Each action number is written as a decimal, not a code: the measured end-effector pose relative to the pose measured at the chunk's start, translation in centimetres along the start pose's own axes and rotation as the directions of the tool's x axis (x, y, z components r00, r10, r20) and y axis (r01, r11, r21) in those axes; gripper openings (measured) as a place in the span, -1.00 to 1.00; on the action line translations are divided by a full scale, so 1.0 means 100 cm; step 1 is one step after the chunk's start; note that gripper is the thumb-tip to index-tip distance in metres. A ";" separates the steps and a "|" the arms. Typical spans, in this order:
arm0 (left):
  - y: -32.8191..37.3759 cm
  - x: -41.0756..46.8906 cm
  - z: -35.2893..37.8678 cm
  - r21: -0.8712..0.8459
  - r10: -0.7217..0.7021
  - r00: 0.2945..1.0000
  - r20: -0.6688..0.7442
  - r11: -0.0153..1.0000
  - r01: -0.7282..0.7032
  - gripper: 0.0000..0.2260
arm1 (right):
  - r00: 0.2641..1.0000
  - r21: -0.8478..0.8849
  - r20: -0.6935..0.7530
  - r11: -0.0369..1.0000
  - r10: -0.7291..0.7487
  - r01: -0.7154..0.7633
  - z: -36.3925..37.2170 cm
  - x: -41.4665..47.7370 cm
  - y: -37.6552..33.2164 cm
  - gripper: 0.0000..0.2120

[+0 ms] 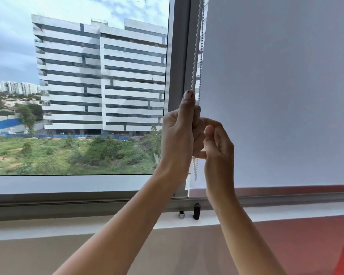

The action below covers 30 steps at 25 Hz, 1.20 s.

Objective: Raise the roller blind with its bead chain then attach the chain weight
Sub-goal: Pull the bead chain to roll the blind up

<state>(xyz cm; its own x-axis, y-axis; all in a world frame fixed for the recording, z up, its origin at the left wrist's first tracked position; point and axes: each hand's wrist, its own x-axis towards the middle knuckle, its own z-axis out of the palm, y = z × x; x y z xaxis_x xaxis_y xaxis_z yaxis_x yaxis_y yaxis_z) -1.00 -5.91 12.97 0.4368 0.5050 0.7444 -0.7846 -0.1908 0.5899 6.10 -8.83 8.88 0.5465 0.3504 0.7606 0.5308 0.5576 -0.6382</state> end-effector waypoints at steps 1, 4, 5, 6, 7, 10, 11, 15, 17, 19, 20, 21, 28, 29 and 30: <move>-0.006 -0.006 -0.001 0.014 -0.007 1.000 -0.015 1.000 0.007 -0.50 | 1.000 0.019 -0.005 1.000 -0.019 0.019 0.000 0.006 -0.004 -0.77; -0.026 -0.029 -0.012 0.067 -0.050 0.997 -0.056 0.996 0.053 -0.51 | 0.999 0.058 0.008 0.997 -0.050 0.050 -0.002 0.022 -0.013 -0.76; -0.031 -0.036 -0.017 0.067 -0.072 0.996 -0.062 0.995 0.076 -0.54 | 0.999 0.078 0.023 0.996 -0.044 0.042 -0.002 0.026 -0.016 -0.75; -0.036 -0.043 -0.022 0.062 -0.095 0.993 -0.069 0.993 0.099 -0.57 | 0.999 0.096 0.044 0.995 -0.032 0.027 -0.002 0.029 -0.018 -0.75; -0.041 -0.048 -0.028 0.060 -0.116 0.990 -0.078 0.991 0.121 -0.58 | 0.997 0.110 0.069 0.994 -0.015 0.008 -0.001 0.031 -0.020 -0.74; -0.051 -0.059 -0.040 0.068 -0.155 0.983 -0.100 0.984 0.162 -0.60 | 0.984 0.129 0.173 0.989 0.051 -0.074 0.004 0.036 -0.025 -0.71; -0.053 -0.060 -0.042 0.076 -0.158 0.982 -0.104 0.983 0.166 -0.60 | 0.975 0.130 0.213 0.986 0.071 -0.100 0.007 0.039 -0.027 -0.69; -0.056 -0.057 -0.045 0.135 -0.167 0.982 -0.092 0.975 0.178 -0.60 | 0.929 0.238 0.357 0.952 0.098 -0.192 0.016 0.050 -0.036 -0.67; -0.058 -0.052 -0.048 0.158 -0.174 0.982 -0.076 0.970 0.184 -0.60 | 0.937 0.314 0.340 0.929 0.081 -0.195 0.024 0.048 -0.035 -0.71; -0.061 -0.047 -0.052 0.171 -0.201 0.977 -0.070 0.963 0.210 -0.60 | 0.973 0.353 0.223 0.926 0.059 -0.137 0.033 0.046 -0.030 -0.69; -0.062 -0.045 -0.054 0.182 -0.223 0.972 -0.072 0.955 0.232 -0.60 | 0.987 0.345 0.157 0.935 0.034 -0.087 0.036 0.045 -0.028 -0.68; -0.062 -0.042 -0.057 0.192 -0.247 0.966 -0.071 0.947 0.256 -0.59 | 0.994 0.317 0.105 0.948 -0.006 -0.027 0.038 0.044 -0.026 -0.66; -0.050 -0.005 -0.067 0.178 -0.362 0.932 -0.032 0.915 0.361 -0.51 | 0.986 0.244 -0.004 0.956 -0.168 0.164 0.034 0.038 -0.025 -0.72; -0.047 0.002 -0.067 0.185 -0.355 0.934 -0.039 0.916 0.356 -0.52 | 0.985 0.230 0.003 0.958 -0.175 0.170 0.034 0.037 -0.025 -0.72; -0.043 0.008 -0.065 0.198 -0.342 0.938 -0.051 0.917 0.345 -0.53 | 0.984 0.210 0.010 0.963 -0.177 0.171 0.034 0.034 -0.024 -0.72</move>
<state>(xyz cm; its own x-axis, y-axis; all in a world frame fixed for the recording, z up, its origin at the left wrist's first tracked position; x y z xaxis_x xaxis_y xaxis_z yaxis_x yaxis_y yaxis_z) -0.18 0.81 8.97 0.6561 0.5817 0.4808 -0.4818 -0.1676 0.8601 4.49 -6.41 13.43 0.4374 0.2535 0.8628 0.4687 0.7546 -0.4592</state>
